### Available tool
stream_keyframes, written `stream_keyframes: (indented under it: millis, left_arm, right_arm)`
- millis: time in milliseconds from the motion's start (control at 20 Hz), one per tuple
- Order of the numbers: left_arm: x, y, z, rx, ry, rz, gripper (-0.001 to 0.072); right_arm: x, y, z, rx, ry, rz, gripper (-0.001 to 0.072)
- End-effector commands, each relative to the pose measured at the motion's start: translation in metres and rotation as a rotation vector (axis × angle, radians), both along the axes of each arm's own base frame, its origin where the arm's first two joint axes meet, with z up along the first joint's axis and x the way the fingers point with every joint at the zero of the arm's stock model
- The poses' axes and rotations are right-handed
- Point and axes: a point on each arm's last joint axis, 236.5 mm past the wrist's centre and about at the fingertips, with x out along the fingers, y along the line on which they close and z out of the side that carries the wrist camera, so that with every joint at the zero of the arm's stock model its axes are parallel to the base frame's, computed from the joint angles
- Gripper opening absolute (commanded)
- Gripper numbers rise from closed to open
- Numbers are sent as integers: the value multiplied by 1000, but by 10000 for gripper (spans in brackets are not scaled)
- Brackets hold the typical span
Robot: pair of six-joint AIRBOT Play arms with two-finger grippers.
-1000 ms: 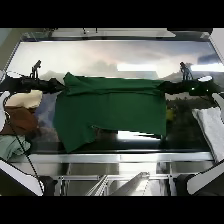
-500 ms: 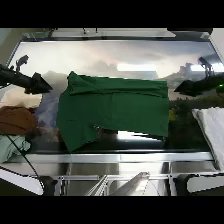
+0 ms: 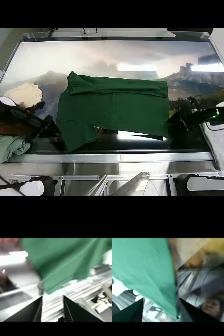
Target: Fold the shirts.
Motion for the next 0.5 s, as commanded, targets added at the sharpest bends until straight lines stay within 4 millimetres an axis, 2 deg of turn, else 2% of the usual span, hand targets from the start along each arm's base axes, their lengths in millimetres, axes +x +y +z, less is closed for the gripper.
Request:
stream_keyframes:
  millis: [0, 50, 200, 350, 450]
  left_arm:
    - [-30, 3, -24, 91, -14, 15, 272]
    - [-24, 5, -31, 115, -47, 36, 272]
    - [16, 15, -47, 185, -195, 148, 272]
    - [57, 2, -38, 119, -340, 239, 272]
    - [66, -13, -25, 33, -384, 246, 272]
  right_arm:
    - [-6, -2, -20, -45, -20, -54, 499]
    - [3, 1, -17, -33, -61, -61, 499]
    - [22, 12, 0, 50, -146, -95, 500]
    - [18, 17, 5, 76, -156, -64, 499]
    - [18, 16, 5, 77, -158, -66, 499]
